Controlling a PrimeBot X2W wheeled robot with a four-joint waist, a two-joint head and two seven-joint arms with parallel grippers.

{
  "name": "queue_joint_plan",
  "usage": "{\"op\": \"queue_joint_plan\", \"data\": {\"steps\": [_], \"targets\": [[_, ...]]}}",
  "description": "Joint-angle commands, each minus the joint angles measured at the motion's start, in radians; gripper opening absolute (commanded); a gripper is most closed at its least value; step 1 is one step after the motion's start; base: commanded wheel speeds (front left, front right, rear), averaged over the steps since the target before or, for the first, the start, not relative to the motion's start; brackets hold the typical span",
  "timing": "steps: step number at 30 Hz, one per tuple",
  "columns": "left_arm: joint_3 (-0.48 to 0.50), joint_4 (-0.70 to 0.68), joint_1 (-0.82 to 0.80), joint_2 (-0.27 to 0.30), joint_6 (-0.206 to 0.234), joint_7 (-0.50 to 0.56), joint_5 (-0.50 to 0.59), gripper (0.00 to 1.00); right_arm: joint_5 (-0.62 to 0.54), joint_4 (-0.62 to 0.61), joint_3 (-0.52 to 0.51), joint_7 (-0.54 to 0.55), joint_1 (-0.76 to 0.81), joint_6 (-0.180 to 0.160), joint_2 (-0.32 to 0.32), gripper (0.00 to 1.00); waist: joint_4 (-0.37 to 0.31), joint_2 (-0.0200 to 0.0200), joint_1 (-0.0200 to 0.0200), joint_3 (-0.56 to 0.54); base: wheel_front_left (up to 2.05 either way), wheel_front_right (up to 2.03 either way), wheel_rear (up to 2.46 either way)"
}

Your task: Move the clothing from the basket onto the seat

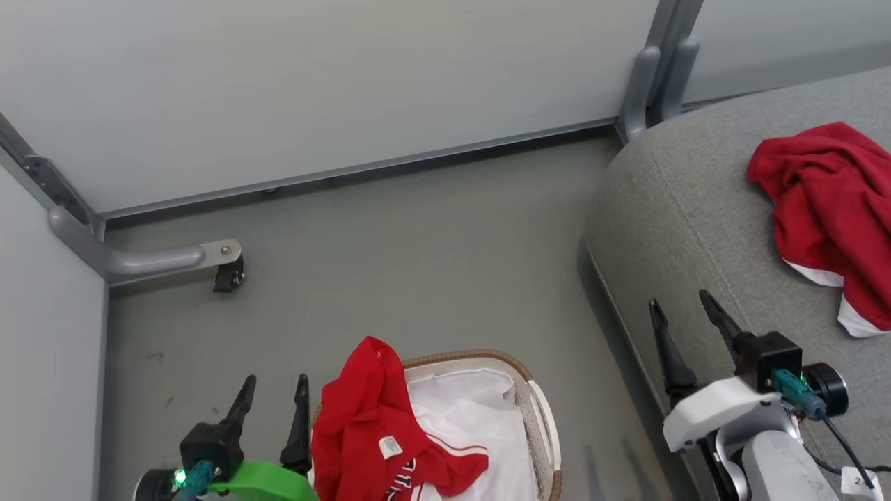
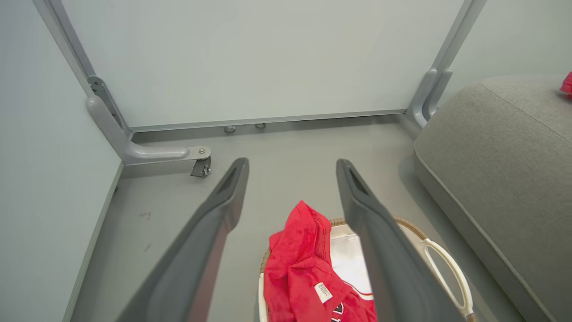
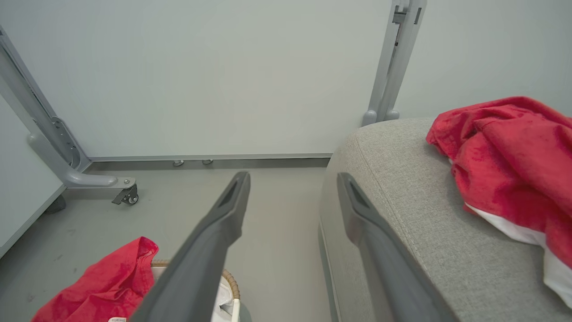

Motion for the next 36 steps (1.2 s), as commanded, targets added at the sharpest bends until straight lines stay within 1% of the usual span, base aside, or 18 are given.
{"op": "queue_joint_plan", "data": {"steps": [1, 3, 11, 14, 20, 23, 27, 32, 36], "targets": [[-0.015, 0.013, -0.037, 0.009, -0.004, 0.001, -0.012, 1.0, 0.014, -0.01, 0.008, -0.002, -0.025, -0.001, -0.003, 1.0, -0.015, 0.0, 0.0001, 0.065, 0.0, 0.0, 0.0], [-0.046, 0.039, -0.073, 0.021, -0.004, 0.001, -0.019, 1.0, 0.049, -0.02, 0.015, -0.002, -0.054, -0.001, -0.004, 1.0, -0.024, 0.0, 0.0001, 0.109, 0.0, 0.0, 0.0], [-0.163, 0.198, -0.249, 0.07, -0.004, 0.0, -0.045, 1.0, 0.071, -0.06, 0.072, -0.002, -0.152, -0.001, -0.003, 1.0, -0.071, 0.0, 0.0001, 0.279, 0.0, 0.0, 0.0], [-0.2, 0.269, -0.318, 0.094, -0.004, 0.0, -0.025, 1.0, 0.083, -0.068, 0.083, -0.002, -0.179, -0.001, -0.003, 1.0, -0.087, 0.0, 0.0001, 0.341, 0.0, 0.0, 0.0], [-0.255, 0.396, -0.429, 0.118, -0.003, 0.001, 0.003, 1.0, 0.108, -0.085, 0.083, -0.002, -0.223, -0.001, -0.003, 1.0, -0.113, 0.0, 0.0001, 0.441, 0.0, 0.0, 0.0], [-0.284, 0.469, -0.479, 0.125, -0.003, 0.001, 0.013, 1.0, 0.112, -0.092, 0.084, -0.002, -0.236, -0.001, -0.003, 1.0, -0.124, 0.0, 0.0001, 0.477, 0.0, 0.0, 0.0], [-0.332, 0.603, -0.537, 0.129, -0.003, 0.003, 0.025, 1.0, 0.122, -0.095, 0.093, -0.002, -0.252, -0.001, -0.002, 1.0, -0.142, 0.0, 0.0001, 0.526, 0.0, 0.0, 0.0], [-0.373, 0.735, -0.605, 0.126, -0.003, 0.042, 0.024, 1.0, 0.135, -0.1, 0.111, -0.002, -0.274, -0.001, -0.003, 1.0, -0.163, 0.0, 0.0001, 0.578, 0.0, 0.0, 0.0], [-0.4, 0.812, -0.647, 0.12, -0.003, 0.103, 0.032, 1.0, 0.142, -0.103, 0.118, -0.002, -0.283, -0.001, -0.003, 1.0, -0.172, 0.0, 0.0001, 0.604, 0.0, 0.0, 0.0]]}}
